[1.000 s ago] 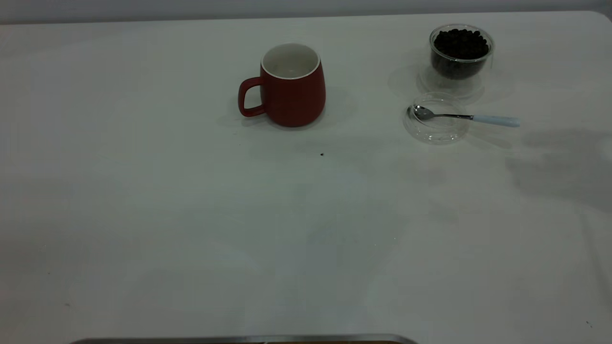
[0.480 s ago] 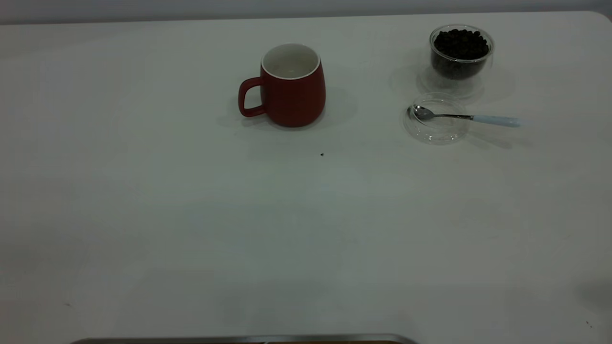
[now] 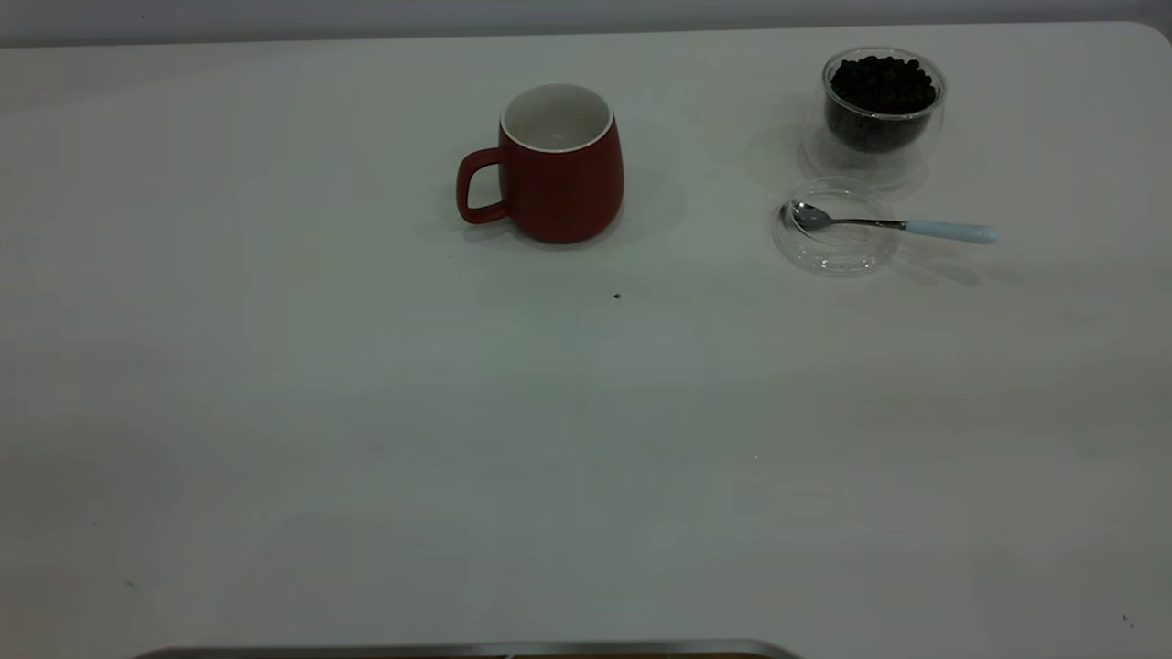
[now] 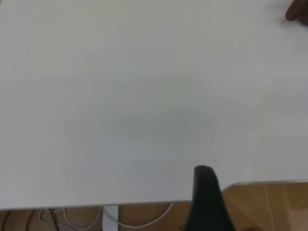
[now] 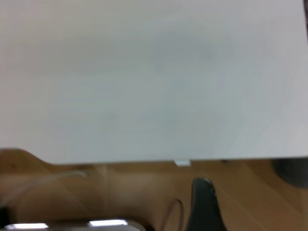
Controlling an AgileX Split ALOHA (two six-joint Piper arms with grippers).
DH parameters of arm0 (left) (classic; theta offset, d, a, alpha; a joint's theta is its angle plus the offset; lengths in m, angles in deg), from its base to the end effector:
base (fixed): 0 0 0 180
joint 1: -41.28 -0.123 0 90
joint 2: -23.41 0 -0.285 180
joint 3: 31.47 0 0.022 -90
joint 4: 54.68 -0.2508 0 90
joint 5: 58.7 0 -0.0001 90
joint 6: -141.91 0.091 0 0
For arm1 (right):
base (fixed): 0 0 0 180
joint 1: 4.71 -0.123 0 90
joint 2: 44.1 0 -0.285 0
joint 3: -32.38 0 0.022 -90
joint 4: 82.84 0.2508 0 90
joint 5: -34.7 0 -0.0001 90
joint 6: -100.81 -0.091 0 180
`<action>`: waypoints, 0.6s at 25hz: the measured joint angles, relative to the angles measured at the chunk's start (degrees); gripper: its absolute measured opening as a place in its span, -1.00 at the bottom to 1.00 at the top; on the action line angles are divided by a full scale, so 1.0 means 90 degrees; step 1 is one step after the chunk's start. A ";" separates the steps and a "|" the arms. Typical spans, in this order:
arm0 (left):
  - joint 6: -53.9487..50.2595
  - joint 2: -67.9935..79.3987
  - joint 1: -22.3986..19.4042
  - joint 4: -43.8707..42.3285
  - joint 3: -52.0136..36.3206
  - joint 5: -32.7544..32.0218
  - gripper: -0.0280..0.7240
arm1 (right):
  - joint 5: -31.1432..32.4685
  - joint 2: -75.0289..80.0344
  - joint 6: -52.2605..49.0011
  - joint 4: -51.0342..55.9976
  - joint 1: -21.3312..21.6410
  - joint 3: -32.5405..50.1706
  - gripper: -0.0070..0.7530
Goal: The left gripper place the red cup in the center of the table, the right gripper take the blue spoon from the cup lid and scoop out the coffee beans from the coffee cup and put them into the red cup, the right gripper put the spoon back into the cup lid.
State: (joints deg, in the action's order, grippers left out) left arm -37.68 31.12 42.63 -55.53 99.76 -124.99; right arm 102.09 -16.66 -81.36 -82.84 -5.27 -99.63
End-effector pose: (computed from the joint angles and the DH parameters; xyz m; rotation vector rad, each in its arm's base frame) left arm -0.0090 0.0014 0.2687 0.0314 2.1424 0.0084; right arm 0.0392 0.0004 0.2662 0.0350 2.4925 0.0200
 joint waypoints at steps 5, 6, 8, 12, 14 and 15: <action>0.0000 0.0000 0.0000 0.0000 0.0000 0.0000 0.64 | 0.0215 -0.0557 -0.0047 0.0204 0.0000 0.0000 0.50; 0.0000 0.0000 0.0000 0.0000 0.0000 0.0000 0.64 | 0.0233 -0.0693 -0.0047 0.0211 0.0000 0.0000 0.50; 0.0000 0.0000 0.0000 0.0000 0.0000 0.0000 0.64 | 0.0255 -0.1025 -0.0053 0.0223 0.0000 0.0000 0.50; 0.0000 0.0000 0.0000 0.0000 0.0000 0.0000 0.64 | 0.0283 -0.1825 -0.0061 0.0235 0.0000 0.0000 0.50; 0.0000 0.0000 0.0000 0.0000 0.0000 0.0000 0.64 | 0.0313 -0.2173 -0.0063 0.0242 -0.0003 0.0000 0.50; 0.0000 0.0000 0.0000 0.0000 0.0000 0.0000 0.64 | 0.0362 -0.2271 -0.0068 0.0248 -0.0044 0.0000 0.50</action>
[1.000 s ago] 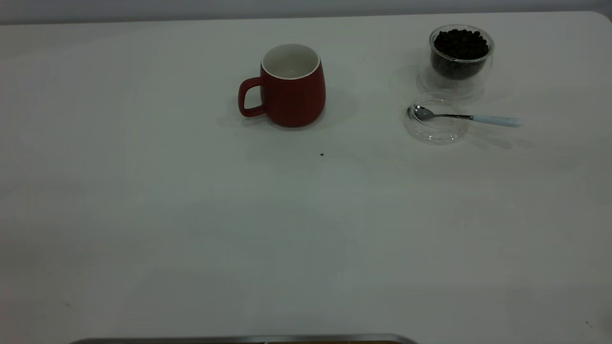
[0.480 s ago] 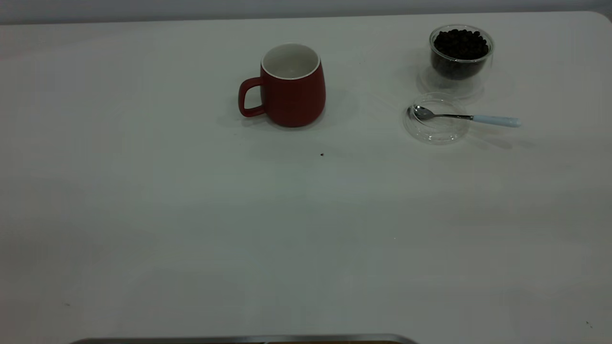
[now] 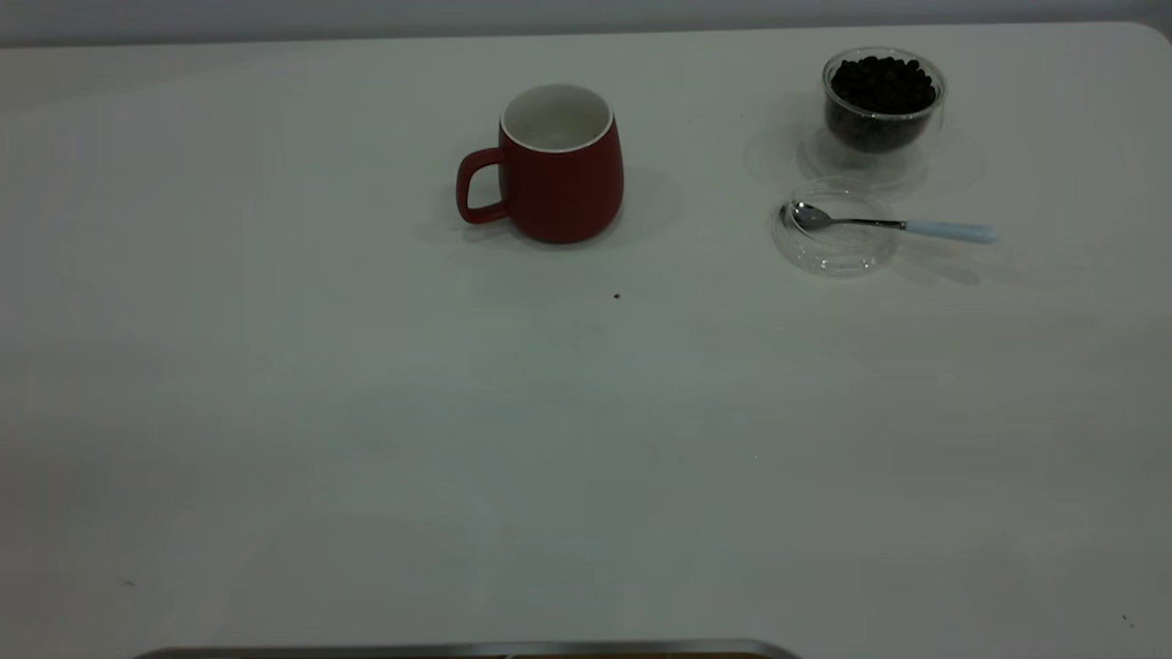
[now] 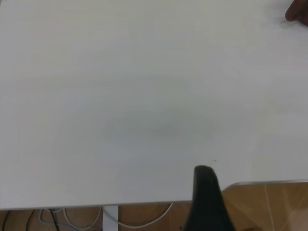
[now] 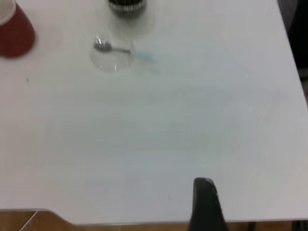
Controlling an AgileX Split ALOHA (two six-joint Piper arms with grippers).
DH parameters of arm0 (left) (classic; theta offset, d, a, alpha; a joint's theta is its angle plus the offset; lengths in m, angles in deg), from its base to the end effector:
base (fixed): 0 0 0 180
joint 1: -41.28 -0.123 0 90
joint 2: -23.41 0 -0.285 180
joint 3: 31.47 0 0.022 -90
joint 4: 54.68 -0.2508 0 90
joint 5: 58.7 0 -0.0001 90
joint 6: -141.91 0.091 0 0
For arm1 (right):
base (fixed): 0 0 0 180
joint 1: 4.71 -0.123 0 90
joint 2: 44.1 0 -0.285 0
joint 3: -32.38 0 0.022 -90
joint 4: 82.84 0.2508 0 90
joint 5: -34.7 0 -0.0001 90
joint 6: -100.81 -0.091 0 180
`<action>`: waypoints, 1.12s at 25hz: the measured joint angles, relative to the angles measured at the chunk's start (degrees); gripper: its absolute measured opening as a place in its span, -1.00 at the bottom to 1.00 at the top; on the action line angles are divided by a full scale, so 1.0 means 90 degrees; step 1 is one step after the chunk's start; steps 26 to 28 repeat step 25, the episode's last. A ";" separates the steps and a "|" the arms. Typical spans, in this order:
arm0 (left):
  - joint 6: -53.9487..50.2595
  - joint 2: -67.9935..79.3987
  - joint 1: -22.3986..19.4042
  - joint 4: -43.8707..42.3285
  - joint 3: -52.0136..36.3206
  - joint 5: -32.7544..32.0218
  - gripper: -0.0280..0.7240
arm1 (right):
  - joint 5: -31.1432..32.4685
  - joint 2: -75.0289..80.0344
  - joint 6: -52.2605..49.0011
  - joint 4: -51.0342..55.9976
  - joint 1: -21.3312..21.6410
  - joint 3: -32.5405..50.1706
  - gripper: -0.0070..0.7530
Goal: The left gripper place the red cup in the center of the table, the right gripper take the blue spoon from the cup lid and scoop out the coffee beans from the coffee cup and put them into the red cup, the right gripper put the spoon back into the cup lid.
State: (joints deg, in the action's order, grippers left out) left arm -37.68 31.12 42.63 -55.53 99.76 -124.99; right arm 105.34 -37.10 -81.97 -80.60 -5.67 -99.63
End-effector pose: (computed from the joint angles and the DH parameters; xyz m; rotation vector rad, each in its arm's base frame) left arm -0.0090 0.0014 0.2687 0.0314 2.1424 0.0084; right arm -0.0163 0.0031 0.2666 0.0283 2.1930 0.0845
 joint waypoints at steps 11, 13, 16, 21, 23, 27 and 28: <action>0.0007 0.0000 0.0000 0.0000 0.0000 0.0000 0.64 | 0.0008 -0.0020 0.0000 0.0032 -0.0224 0.0000 0.50; 0.0007 0.0000 0.0000 0.0000 0.0000 0.0000 0.64 | 0.0008 -0.0020 0.0000 0.0032 -0.0224 0.0000 0.50; 0.0007 0.0000 0.0000 0.0000 0.0000 0.0000 0.64 | 0.0008 -0.0020 0.0000 0.0032 -0.0219 0.0000 0.50; 0.0007 0.0000 0.0000 0.0000 0.0000 0.0000 0.64 | 0.0008 -0.0020 -0.0002 0.0037 -0.0219 0.0000 0.50; 0.0007 0.0000 0.0000 0.0000 0.0000 0.0000 0.64 | 0.0008 -0.0020 -0.0002 0.0037 -0.0219 0.0000 0.50; 0.0007 0.0000 0.0000 0.0000 0.0000 0.0000 0.64 | 0.0008 -0.0020 -0.0007 0.0037 -0.0219 0.0000 0.50; 0.0007 0.0000 0.0000 0.0000 0.0000 0.0000 0.64 | 0.0008 -0.0020 -0.0007 0.0037 -0.0219 0.0000 0.50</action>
